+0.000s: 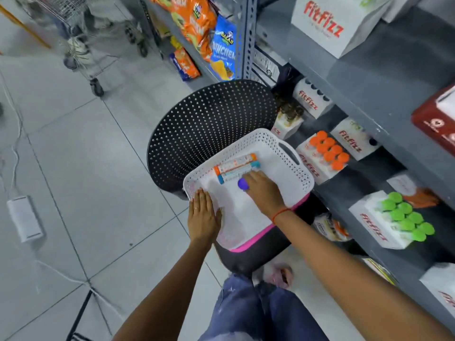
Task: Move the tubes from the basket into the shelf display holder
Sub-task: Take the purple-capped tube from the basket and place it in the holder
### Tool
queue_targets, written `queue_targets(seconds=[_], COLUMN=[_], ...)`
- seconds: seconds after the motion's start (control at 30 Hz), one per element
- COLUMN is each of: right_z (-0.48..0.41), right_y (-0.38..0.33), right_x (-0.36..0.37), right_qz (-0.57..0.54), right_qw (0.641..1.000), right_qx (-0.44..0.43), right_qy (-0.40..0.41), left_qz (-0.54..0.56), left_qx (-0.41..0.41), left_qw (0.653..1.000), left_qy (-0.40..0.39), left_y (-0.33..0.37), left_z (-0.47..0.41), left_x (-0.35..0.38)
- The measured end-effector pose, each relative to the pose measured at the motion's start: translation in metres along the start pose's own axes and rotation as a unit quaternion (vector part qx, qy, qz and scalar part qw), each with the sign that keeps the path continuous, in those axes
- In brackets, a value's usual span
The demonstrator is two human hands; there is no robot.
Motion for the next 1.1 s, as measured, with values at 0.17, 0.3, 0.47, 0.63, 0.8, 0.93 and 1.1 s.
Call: queue_targets(seconds=[0.17, 0.3, 0.47, 0.63, 0.8, 0.93, 1.1], right_z=[0.041, 0.090, 0.166, 0.248, 0.314, 0.328, 0.308], right_y=[0.038, 0.069, 0.120, 0.146, 0.174, 0.202, 0.227], right_x=[-0.103, -0.199, -0.306, -0.391, -0.435, -0.445, -0.437], right_qz=[-0.200, -0.236, -0.202, -0.106, -0.018, 0.047, 0.065], right_qw=[0.959, 0.922, 0.875, 0.845, 0.805, 0.792, 0.820], right_qx=[0.159, 0.207, 0.268, 0.326, 0.378, 0.421, 0.414], right_qy=[0.125, 0.226, 0.348, 0.411, 0.457, 0.440, 0.390], left_qz=[0.020, 0.062, 0.139, 0.189, 0.198, 0.152, 0.115], left_qx=[0.034, 0.150, 0.318, 0.389, 0.362, 0.362, 0.382], left_qw=[0.999, 0.985, 0.929, 0.889, 0.905, 0.916, 0.914], left_qy=[0.008, 0.059, 0.126, 0.152, 0.101, 0.078, 0.078], left_y=[0.017, 0.099, 0.256, 0.370, 0.408, 0.408, 0.408], left_z=[-0.007, -0.025, -0.025, 0.002, 0.009, 0.007, 0.005], left_x=[-0.019, -0.056, -0.117, -0.166, -0.154, -0.136, -0.136])
Point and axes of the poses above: each hand's wrist, its own z-axis away from the middle knuckle, its own x-axis out of the palm, y = z × x, the point moved 5 cm from there along -z, towards the middle knuckle, and after that the axes turned 1 degree about -x, right-handed, at the moved point
